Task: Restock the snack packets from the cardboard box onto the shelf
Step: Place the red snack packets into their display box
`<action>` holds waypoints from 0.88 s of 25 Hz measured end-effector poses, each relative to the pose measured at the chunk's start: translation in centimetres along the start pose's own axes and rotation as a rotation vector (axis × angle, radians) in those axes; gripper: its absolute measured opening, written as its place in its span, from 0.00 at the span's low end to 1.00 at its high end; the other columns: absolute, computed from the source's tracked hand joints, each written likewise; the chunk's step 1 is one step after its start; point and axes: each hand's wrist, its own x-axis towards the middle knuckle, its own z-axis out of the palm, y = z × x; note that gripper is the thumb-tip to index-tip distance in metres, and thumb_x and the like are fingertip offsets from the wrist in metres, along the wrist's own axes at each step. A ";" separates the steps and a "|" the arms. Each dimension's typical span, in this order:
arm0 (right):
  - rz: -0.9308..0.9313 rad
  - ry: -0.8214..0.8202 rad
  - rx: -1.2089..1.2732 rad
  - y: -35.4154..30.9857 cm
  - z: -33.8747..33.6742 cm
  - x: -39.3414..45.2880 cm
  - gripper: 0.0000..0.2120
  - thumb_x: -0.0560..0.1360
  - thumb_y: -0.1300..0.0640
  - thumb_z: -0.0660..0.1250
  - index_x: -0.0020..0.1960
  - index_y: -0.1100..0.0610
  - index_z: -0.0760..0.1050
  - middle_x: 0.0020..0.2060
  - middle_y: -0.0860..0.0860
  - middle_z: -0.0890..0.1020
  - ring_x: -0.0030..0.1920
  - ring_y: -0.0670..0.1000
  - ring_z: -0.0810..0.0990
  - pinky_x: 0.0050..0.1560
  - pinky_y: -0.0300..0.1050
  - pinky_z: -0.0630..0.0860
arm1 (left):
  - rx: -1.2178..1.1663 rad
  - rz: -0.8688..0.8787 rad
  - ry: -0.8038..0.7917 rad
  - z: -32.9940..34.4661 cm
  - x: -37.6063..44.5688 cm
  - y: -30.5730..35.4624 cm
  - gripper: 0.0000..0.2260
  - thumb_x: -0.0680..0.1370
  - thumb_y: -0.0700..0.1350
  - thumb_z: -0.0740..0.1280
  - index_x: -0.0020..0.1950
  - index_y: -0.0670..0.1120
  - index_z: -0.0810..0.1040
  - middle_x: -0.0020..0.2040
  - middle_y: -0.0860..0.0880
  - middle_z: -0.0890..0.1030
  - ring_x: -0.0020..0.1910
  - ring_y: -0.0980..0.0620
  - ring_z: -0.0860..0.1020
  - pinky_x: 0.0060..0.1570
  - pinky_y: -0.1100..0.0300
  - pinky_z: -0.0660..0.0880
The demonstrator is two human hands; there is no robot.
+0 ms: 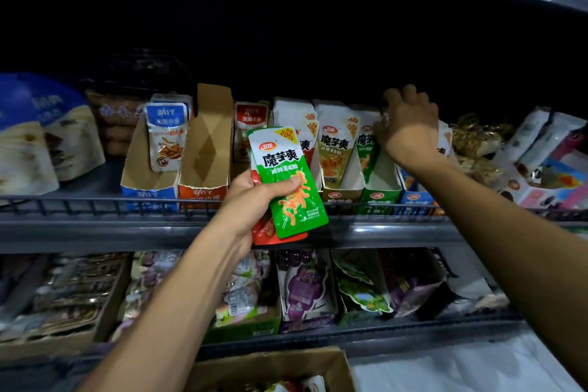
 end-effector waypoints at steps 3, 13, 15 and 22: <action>0.012 0.052 0.496 -3.8 -3.6 -3.0 0.11 0.78 0.54 0.64 0.58 0.58 0.74 0.47 0.53 0.78 0.44 0.51 0.76 0.37 0.34 0.70 | 0.001 0.034 0.002 0.3 -0.1 -0.1 0.17 0.70 0.36 0.76 0.57 0.42 0.80 0.48 0.45 0.87 0.43 0.48 0.86 0.37 0.57 0.82; 0.406 -0.549 1.428 -5.4 -7.4 -4.5 0.11 0.72 0.66 0.71 0.53 0.58 0.75 0.38 0.49 0.85 0.35 0.46 0.83 0.29 0.37 0.74 | 0.026 0.123 -0.145 1.2 -1.7 -0.4 0.16 0.72 0.35 0.73 0.58 0.45 0.78 0.51 0.46 0.86 0.47 0.50 0.85 0.46 0.56 0.82; 0.500 -0.388 1.422 -3.1 -6.9 -3.3 0.09 0.73 0.66 0.70 0.50 0.56 0.75 0.42 0.51 0.84 0.39 0.49 0.83 0.32 0.40 0.74 | 0.004 0.121 -0.100 1.1 -1.6 -0.4 0.15 0.73 0.35 0.73 0.57 0.46 0.79 0.52 0.45 0.86 0.46 0.49 0.85 0.47 0.55 0.82; 0.346 -0.178 0.991 4.3 -3.8 0.8 0.21 0.73 0.69 0.69 0.65 0.64 0.71 0.61 0.57 0.77 0.62 0.56 0.75 0.51 0.40 0.76 | 0.040 0.077 -0.006 0.5 -1.1 -0.3 0.18 0.71 0.38 0.75 0.60 0.45 0.78 0.50 0.47 0.86 0.44 0.50 0.85 0.38 0.60 0.81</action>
